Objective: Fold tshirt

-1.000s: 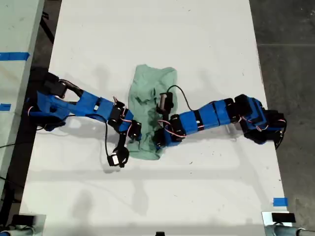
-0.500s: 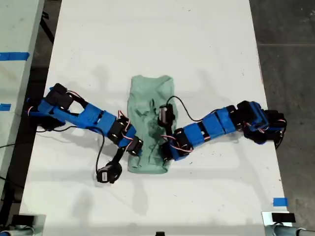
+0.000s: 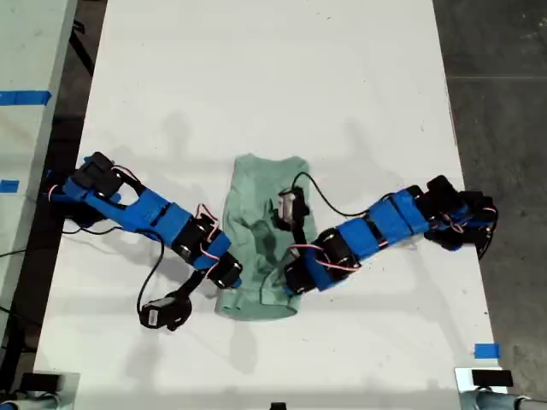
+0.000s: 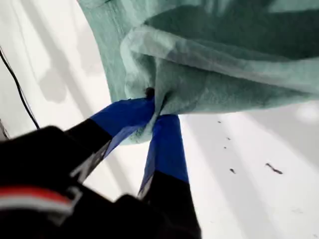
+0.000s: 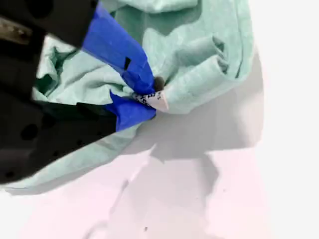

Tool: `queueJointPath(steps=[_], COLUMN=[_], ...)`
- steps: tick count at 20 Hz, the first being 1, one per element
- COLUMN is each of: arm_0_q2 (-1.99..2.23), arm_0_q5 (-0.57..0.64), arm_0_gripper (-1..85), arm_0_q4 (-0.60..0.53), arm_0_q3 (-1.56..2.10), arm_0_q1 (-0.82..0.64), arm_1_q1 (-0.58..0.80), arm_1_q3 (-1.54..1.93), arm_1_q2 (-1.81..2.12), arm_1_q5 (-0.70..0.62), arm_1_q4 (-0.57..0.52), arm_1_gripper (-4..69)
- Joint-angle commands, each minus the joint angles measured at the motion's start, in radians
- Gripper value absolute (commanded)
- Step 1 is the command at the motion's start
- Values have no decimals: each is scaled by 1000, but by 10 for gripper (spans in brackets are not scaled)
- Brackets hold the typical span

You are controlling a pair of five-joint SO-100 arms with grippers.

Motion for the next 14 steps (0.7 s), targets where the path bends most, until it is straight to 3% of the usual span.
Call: queueJointPath(steps=[1, 5, 9, 11, 14], arm_0_q2=[155, 305, 388, 362, 212], arm_0_q5=[141, 365, 535, 583, 637], arm_0_gripper=[1, 1, 1, 1, 1], arm_0_q4=[118, 282, 344, 344, 278], arm_0_q3=[-84, -103, -95, -81, -78], arm_0_q1=[-156, -420, -649, -713, -782], arm_1_q1=[146, 399, 589, 650, 721], arm_1_q3=[-21, 46, 74, 123, 287], arm_1_q2=[173, 293, 364, 367, 339], arm_1_q5=[-130, -385, -600, -670, -732], arm_1_q4=[126, 207, 221, 186, 23], arm_1_gripper=[-18, -18, -18, -18, -19])
